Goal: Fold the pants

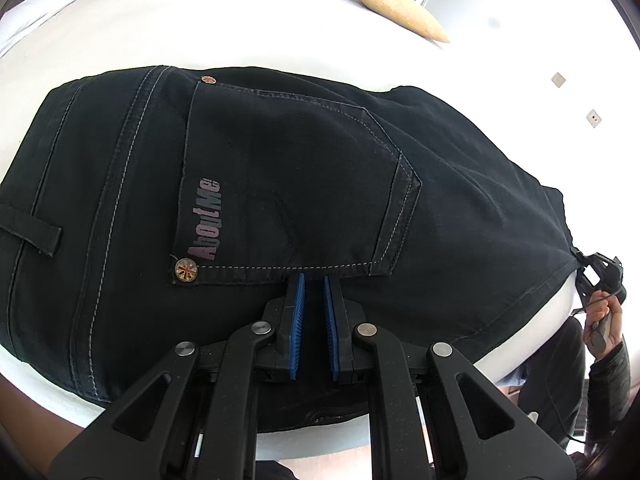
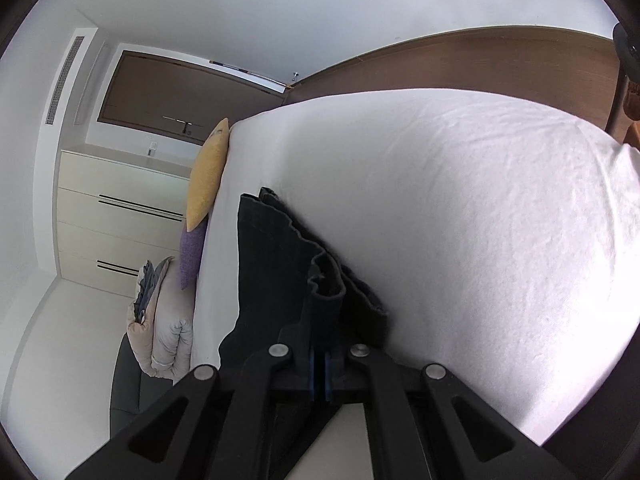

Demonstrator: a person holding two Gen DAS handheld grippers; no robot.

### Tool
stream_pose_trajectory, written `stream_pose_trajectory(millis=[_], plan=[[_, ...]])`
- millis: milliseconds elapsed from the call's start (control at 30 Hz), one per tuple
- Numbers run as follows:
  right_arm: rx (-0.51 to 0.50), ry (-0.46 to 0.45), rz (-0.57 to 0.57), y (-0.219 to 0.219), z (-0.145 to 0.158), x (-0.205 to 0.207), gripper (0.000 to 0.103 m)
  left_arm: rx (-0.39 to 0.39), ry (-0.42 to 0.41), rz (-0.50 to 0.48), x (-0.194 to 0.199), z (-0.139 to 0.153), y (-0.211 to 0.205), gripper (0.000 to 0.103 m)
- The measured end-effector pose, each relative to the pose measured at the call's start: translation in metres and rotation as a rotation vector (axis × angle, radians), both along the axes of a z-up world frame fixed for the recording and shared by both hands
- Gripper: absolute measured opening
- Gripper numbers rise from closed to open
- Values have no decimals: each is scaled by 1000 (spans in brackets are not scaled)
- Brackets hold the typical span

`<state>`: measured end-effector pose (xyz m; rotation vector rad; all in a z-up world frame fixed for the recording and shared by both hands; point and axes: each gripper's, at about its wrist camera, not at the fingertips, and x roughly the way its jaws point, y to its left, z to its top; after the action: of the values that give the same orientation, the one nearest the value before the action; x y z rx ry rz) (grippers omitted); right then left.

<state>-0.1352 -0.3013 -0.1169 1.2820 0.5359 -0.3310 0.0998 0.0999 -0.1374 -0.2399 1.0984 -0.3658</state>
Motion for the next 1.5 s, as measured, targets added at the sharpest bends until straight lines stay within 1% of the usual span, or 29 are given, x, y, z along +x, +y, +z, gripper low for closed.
stream_pose_trajectory(millis=[167,300,367,400,433,467,500,533,600,667,700,733,800,900,933,1000,1033,1133,1233,1267,1300,1333,1367,1400,1433,1467,1500], plan=[[21,-1,6,-4,-1,-1,0,-26,-8,9,-3,0,9,10],[-26,23,13,-2,7,0,3,-36,-19,15,-7,3,14,10],[-65,36,-19,-5,15,-5,7,-35,-28,17,-10,5,16,10],[-84,41,-45,-9,20,-9,10,-35,-32,18,-11,6,18,10],[-117,67,-86,-13,27,-16,26,-36,-35,20,-13,7,19,10],[-153,84,-129,-17,37,-26,47,-38,-37,24,-14,8,21,10],[-175,80,-147,-19,45,-33,52,-37,-38,28,-15,10,22,10],[-192,64,-128,-20,54,-37,53,-33,-42,32,-16,12,22,10],[-182,27,-23,-13,69,-34,53,-26,-56,26,-19,19,19,10],[-132,-38,78,6,78,-27,53,-41,-82,18,-22,29,13,10],[-109,-66,142,20,82,-19,53,-49,-95,12,-23,33,9,10],[-73,-90,234,44,83,-6,52,-62,-108,-1,-23,39,3,10],[3,-117,370,83,81,17,52,-86,-125,-41,-21,47,-13,10],[173,-124,518,142,57,49,52,-86,-126,-109,-17,47,-37,10],[225,-104,576,165,44,61,52,-86,-125,-126,-17,45,-44,10],[255,-48,644,195,28,74,52,-81,-104,-144,-14,37,-55,10],[262,-37,669,206,23,79,52,-83,-90,-149,-13,33,-58,10],[227,-48,706,219,21,97,52,-82,-49,-172,-15,16,-68,10],[232,10,700,218,9,104,52,-71,-52,-176,-23,9,-67,10],[217,37,710,218,4,106,48,-70,-49,-180,-23,7,-67,10],[187,70,721,219,1,106,40,-67,-48,-185,-24,0,-67,10],[143,115,733,221,-3,104,19,-63,-48,-193,-27,-2,-67,10],[129,147,732,220,-7,101,1,-57,-49,-200,-31,-4,-66,10],[147,163,723,212,-12,96,0,-50,-49,-207,-35,-5,-65,10],[189,155,714,206,-16,91,0,-44,-49,-212,-38,-5,-64,10],[201,156,712,205,-19,91,0,-37,-50,-218,-41,-4,-63,10],[193,154,714,205,-19,92,0,-31,-51,-220,-43,-2,-63,10]])
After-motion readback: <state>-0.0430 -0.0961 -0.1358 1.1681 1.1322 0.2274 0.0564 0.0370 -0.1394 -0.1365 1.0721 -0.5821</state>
